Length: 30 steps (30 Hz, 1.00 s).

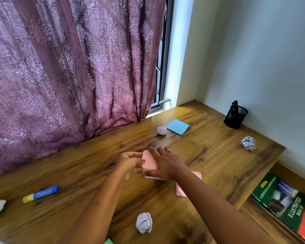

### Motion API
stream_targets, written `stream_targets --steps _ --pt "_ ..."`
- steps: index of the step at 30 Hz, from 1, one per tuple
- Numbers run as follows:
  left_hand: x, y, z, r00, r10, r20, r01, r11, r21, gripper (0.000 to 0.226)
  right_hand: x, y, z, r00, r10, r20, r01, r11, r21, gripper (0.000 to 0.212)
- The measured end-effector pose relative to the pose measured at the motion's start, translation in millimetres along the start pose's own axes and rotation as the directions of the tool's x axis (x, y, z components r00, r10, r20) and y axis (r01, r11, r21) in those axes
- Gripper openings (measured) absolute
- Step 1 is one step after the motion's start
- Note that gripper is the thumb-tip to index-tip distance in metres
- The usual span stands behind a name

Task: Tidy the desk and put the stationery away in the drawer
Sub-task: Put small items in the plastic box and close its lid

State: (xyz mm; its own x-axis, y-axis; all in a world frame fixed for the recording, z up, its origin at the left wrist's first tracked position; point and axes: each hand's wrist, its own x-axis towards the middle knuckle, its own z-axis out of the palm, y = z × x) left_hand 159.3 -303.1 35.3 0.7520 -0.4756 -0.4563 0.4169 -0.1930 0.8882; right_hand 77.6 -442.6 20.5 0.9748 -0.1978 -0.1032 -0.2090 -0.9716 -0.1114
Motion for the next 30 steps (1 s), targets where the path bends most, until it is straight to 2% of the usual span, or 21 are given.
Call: stream_targets --steps 4,12,15,18,20,21,24,26,27,30 --pt "-4.5 -0.4 1.5 1.0 -0.004 0.0 0.004 1.0 -0.03 0.033 -2.2 -0.8 0.6 1.0 0.016 -0.014 -0.016 0.999 0.047 0.101" --pt "-11.2 -10.8 -1.0 0.996 -0.004 0.093 0.01 0.998 -0.064 0.029 -5.8 15.4 -2.8 0.999 0.046 -0.023 -0.037 0.955 0.295 0.104" --pt "-16.1 -14.6 3.3 0.996 0.004 0.088 0.002 0.998 -0.07 0.023 -7.9 15.4 -2.4 0.999 0.043 -0.034 -0.032 0.962 0.27 0.104" --pt "-16.1 -18.1 6.4 1.0 0.018 0.006 -0.017 0.998 -0.064 0.016 -8.7 11.9 -3.6 0.999 0.036 0.002 -0.036 0.973 0.229 0.103" --pt "-11.6 -19.3 6.3 0.998 0.033 -0.051 -0.033 0.999 -0.003 0.011 -5.2 9.1 -5.6 0.999 0.029 0.036 -0.037 0.97 0.242 0.092" --pt "-8.1 -20.4 6.2 0.997 0.04 -0.07 -0.038 0.999 0.037 0.009 -2.6 8.2 -6.8 0.999 0.025 0.041 -0.035 0.962 0.269 0.08" --pt "2.1 -21.6 6.8 0.985 0.101 -0.14 -0.064 0.966 0.249 0.023 1.5 9.0 -11.7 0.993 0.116 -0.004 -0.103 0.896 0.431 0.043" --pt "5.3 -21.2 7.3 0.976 0.164 -0.146 -0.086 0.896 0.435 0.036 -0.1 15.4 -9.4 0.961 0.277 -0.012 -0.228 0.815 0.533 0.04" --pt "6.5 -21.8 7.7 0.971 0.198 -0.134 -0.103 0.851 0.515 0.04 -1.6 18.7 -6.7 0.939 0.343 0.018 -0.297 0.783 0.547 0.045" --pt "3.9 -21.6 8.9 0.953 0.275 -0.13 -0.124 0.742 0.658 0.045 -4.0 24.8 1.0 0.904 0.412 0.11 -0.397 0.719 0.571 0.059"
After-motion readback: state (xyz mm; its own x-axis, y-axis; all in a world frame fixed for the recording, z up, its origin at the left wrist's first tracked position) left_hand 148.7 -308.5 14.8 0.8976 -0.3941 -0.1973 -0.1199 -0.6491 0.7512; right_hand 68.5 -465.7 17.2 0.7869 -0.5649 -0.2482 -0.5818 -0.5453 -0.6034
